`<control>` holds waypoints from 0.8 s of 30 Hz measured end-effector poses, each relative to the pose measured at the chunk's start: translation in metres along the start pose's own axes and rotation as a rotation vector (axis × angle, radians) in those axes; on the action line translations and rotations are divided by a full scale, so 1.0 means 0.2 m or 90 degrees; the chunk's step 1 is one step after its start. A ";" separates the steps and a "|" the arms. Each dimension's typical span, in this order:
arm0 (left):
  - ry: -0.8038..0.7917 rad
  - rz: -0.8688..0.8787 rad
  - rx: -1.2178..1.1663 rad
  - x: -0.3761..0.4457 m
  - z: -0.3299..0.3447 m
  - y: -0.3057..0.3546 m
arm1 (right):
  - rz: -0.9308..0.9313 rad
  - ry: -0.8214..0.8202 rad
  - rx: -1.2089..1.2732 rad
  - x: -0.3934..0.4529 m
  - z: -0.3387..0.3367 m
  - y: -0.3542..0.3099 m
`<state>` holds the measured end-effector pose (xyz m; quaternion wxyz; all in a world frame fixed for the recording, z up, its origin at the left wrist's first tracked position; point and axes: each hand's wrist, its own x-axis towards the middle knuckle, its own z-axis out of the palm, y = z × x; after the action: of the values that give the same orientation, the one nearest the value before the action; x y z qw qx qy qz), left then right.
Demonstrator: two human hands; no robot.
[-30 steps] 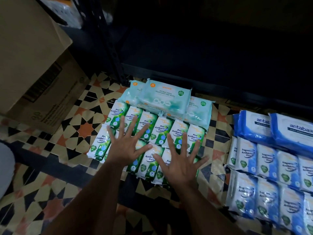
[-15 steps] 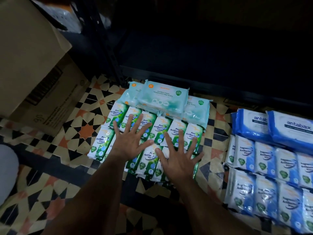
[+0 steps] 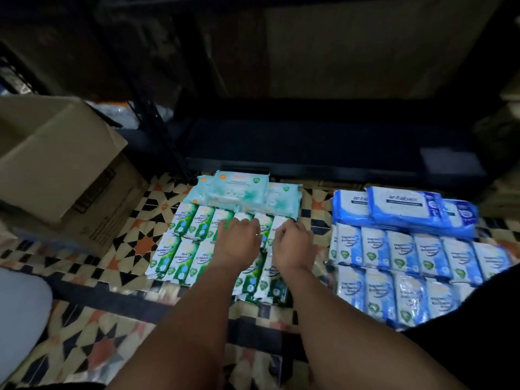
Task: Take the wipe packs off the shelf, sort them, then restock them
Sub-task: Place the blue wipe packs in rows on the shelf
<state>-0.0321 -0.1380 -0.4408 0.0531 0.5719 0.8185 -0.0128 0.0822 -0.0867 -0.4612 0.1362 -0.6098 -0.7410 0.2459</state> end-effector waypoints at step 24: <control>-0.045 0.092 -0.186 0.48 -0.13 0.95 | 0.256 0.188 0.005 0.28 -0.75 0.59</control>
<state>0.1111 0.0200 -0.4164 0.1650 0.6147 0.7661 0.0898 0.2443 0.0137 -0.4033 0.1936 -0.7741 -0.5756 0.1787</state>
